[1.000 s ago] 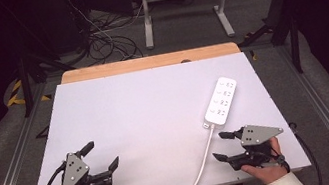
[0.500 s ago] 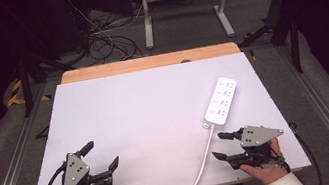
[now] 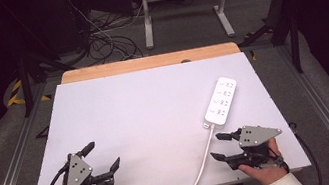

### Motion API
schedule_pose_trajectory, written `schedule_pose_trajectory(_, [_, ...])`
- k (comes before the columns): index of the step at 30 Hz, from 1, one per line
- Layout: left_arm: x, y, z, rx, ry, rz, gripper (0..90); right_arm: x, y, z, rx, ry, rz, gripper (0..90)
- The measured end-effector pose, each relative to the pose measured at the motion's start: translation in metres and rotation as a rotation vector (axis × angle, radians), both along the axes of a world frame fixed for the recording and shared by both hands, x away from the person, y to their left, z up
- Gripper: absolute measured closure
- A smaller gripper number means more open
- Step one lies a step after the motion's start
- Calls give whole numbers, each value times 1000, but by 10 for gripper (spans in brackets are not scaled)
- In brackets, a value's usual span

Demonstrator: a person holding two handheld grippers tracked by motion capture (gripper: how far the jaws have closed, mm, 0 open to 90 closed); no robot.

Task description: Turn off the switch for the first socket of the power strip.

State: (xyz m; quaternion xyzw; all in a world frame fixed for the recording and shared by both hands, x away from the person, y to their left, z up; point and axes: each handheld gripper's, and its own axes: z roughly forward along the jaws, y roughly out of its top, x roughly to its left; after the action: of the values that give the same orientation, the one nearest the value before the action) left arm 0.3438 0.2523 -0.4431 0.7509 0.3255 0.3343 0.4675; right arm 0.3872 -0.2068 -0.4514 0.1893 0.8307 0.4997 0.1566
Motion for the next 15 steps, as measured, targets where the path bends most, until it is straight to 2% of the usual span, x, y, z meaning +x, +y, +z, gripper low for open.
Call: schedule_pose_trajectory(15, [0, 0, 0, -5, 4, 9, 131, 9, 0, 20, -11, 4, -2, 396])
